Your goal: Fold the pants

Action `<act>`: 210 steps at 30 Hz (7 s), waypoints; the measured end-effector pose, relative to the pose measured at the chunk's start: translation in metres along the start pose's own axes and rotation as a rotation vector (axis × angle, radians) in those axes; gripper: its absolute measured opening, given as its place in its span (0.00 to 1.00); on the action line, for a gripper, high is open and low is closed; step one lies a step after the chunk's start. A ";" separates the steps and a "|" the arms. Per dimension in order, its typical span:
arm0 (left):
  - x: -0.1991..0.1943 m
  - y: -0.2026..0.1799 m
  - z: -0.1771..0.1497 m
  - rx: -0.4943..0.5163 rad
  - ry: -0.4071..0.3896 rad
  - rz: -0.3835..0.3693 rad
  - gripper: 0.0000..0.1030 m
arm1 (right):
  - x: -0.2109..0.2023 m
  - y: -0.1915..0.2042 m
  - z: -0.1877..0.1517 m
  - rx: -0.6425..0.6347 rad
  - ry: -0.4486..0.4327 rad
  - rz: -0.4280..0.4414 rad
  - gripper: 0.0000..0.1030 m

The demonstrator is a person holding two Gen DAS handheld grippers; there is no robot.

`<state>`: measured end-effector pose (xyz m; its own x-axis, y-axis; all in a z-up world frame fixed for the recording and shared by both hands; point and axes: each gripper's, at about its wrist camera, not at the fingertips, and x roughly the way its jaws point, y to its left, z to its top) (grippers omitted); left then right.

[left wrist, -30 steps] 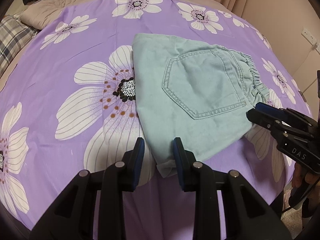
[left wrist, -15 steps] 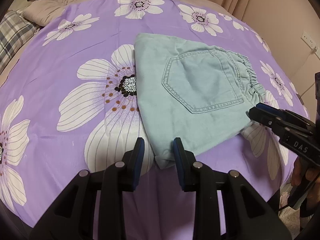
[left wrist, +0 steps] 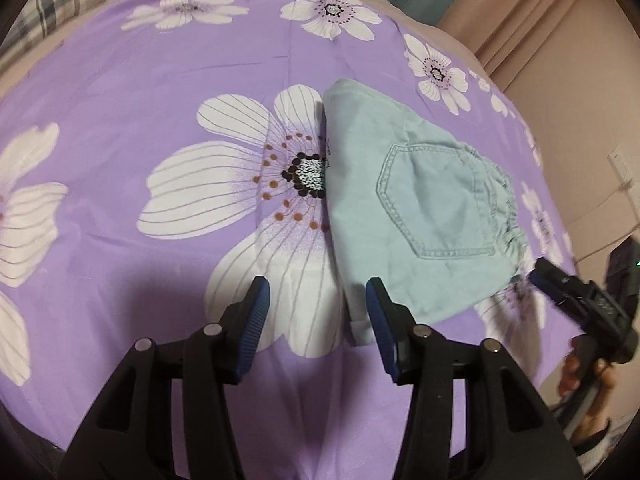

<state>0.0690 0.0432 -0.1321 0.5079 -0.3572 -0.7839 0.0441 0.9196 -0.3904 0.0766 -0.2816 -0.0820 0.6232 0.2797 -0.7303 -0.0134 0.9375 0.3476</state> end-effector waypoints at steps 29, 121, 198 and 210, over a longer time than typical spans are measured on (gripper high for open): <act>0.063 -0.033 0.049 0.036 0.080 -0.124 0.58 | 0.062 -0.047 0.024 0.275 0.121 0.314 0.70; -0.106 -0.077 0.031 0.251 -0.303 0.032 0.31 | -0.051 0.104 0.032 -0.285 -0.245 0.268 0.44; 0.053 -0.052 0.118 0.207 -0.090 0.099 0.31 | 0.078 0.086 0.079 -0.171 -0.105 0.194 0.44; 0.066 -0.046 0.121 0.199 -0.067 0.111 0.31 | 0.090 0.088 0.078 -0.174 -0.084 0.178 0.44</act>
<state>0.2044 -0.0028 -0.1079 0.5751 -0.2462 -0.7801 0.1500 0.9692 -0.1953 0.1929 -0.1902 -0.0711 0.6617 0.4324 -0.6125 -0.2587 0.8984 0.3548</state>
